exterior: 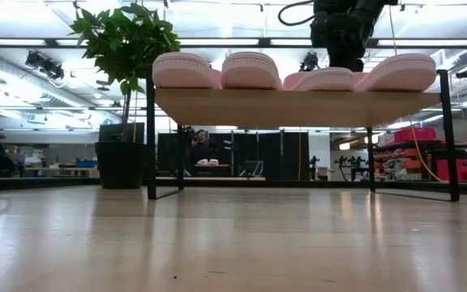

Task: Pick and place slides into the shelf
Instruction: Put the pink slide on the shelf

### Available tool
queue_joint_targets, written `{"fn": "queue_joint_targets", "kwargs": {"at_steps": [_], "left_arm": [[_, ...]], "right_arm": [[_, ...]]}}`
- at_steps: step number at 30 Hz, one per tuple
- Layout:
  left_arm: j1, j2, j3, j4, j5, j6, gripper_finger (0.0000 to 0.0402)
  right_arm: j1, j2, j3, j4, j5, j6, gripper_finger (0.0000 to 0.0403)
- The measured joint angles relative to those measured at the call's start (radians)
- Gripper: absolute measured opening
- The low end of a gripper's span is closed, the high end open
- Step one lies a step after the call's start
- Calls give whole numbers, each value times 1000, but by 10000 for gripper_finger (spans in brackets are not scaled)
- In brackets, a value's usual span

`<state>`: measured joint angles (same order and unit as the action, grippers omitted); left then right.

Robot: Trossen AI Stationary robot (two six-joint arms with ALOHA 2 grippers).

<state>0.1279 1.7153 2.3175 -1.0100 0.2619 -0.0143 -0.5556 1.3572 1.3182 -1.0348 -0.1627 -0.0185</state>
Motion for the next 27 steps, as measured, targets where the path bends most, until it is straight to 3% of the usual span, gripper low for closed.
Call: {"fn": "queue_joint_targets", "kwargs": {"at_steps": [27], "left_arm": [[10, 0, 0, 1, 0, 1, 14]], "right_arm": [[-7, 101, 4, 42, -7, -54, 0]]}}
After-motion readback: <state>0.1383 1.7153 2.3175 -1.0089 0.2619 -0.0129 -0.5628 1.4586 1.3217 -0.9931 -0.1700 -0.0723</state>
